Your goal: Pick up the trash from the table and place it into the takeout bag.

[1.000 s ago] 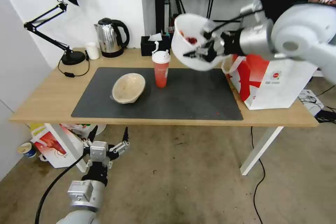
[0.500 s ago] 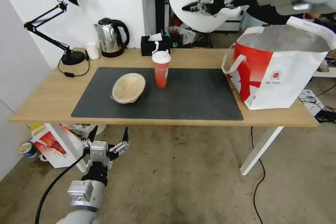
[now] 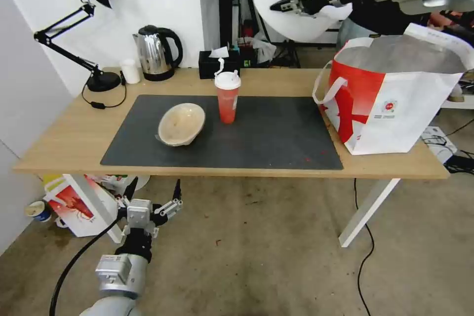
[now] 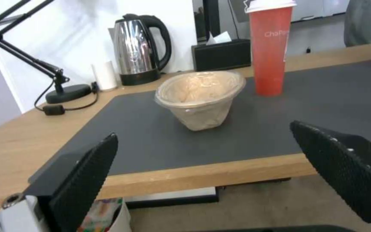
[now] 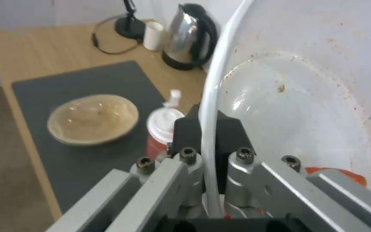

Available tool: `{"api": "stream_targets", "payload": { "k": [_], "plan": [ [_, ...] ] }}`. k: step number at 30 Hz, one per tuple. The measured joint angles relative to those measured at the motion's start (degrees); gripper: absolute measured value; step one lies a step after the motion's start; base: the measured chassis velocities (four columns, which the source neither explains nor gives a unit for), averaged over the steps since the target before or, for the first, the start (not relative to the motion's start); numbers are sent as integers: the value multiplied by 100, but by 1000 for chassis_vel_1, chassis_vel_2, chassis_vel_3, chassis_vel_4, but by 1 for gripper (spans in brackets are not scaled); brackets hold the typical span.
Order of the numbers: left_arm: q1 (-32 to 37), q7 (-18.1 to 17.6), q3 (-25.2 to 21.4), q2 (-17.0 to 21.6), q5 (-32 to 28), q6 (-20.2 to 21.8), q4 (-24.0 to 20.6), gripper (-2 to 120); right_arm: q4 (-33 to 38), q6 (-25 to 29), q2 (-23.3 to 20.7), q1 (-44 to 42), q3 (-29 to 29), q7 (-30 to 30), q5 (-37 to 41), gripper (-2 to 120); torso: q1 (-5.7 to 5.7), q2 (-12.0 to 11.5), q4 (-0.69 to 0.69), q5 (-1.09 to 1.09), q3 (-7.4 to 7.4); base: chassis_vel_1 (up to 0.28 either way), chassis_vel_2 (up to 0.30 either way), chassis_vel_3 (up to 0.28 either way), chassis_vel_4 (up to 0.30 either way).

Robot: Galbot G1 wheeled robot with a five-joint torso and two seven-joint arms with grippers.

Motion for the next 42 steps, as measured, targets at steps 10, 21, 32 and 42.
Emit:
{"api": "stream_targets", "payload": {
  "k": [10,21,32,42],
  "plan": [
    [0,0,0,0,0,0,0,100,-682,3,-134,-136,-103,-468,-616,0,0,0,0,1,0,0,0,0,0],
    [0,0,0,0,0,0,0,100,-1005,9,-396,-476,168,-630,-951,0,0,0,0,0,0,0,0,0,0],
    [0,0,0,0,0,0,0,100,-1014,10,-741,-1369,775,-675,-1166,0,0,0,1,0,0,0,0,0,0],
    [0,0,0,0,0,0,0,100,-1055,12,-933,-2308,1491,-708,-1352,0,0,0,0,0,0,0,0,0,0]
  ]
}}
